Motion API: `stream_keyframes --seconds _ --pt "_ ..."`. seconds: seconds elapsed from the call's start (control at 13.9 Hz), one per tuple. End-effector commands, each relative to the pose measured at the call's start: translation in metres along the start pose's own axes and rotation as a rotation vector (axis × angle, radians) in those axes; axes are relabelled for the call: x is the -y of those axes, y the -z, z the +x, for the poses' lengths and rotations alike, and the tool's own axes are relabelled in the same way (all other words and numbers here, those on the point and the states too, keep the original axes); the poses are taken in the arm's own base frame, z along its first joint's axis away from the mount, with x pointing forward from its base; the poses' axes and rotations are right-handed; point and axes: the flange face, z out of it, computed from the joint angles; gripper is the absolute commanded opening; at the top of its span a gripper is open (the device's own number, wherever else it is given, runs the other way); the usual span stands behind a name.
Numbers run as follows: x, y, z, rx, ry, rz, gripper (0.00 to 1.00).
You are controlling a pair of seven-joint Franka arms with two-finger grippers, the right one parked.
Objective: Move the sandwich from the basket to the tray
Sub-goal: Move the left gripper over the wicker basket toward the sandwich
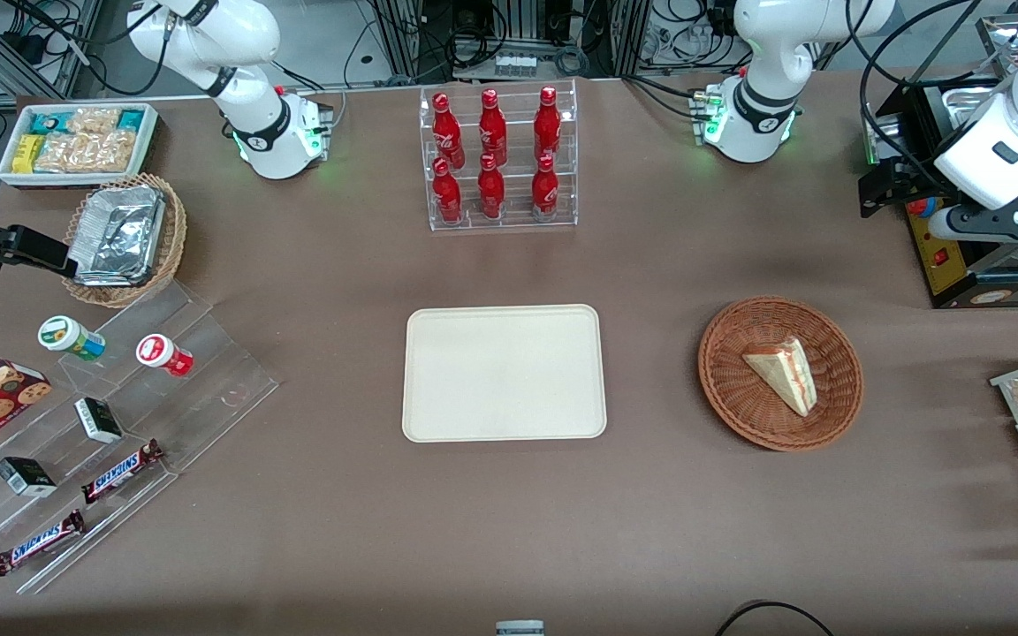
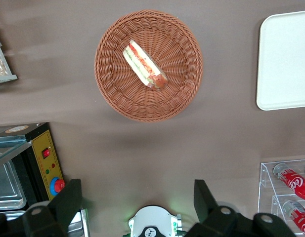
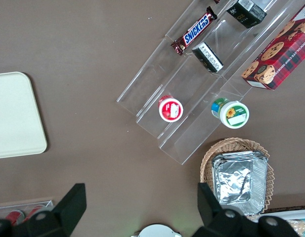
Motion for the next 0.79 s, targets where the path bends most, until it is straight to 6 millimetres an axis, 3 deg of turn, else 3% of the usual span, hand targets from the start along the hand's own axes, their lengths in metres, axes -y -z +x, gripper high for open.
stream_keyframes --seconds 0.0,0.29,0.72 --pt "-0.003 0.004 0.001 0.005 -0.001 0.004 1.0" --pt "-0.002 -0.009 0.012 0.028 0.014 0.037 1.0" --pt "-0.006 -0.091 0.048 0.012 0.264 0.034 1.0"
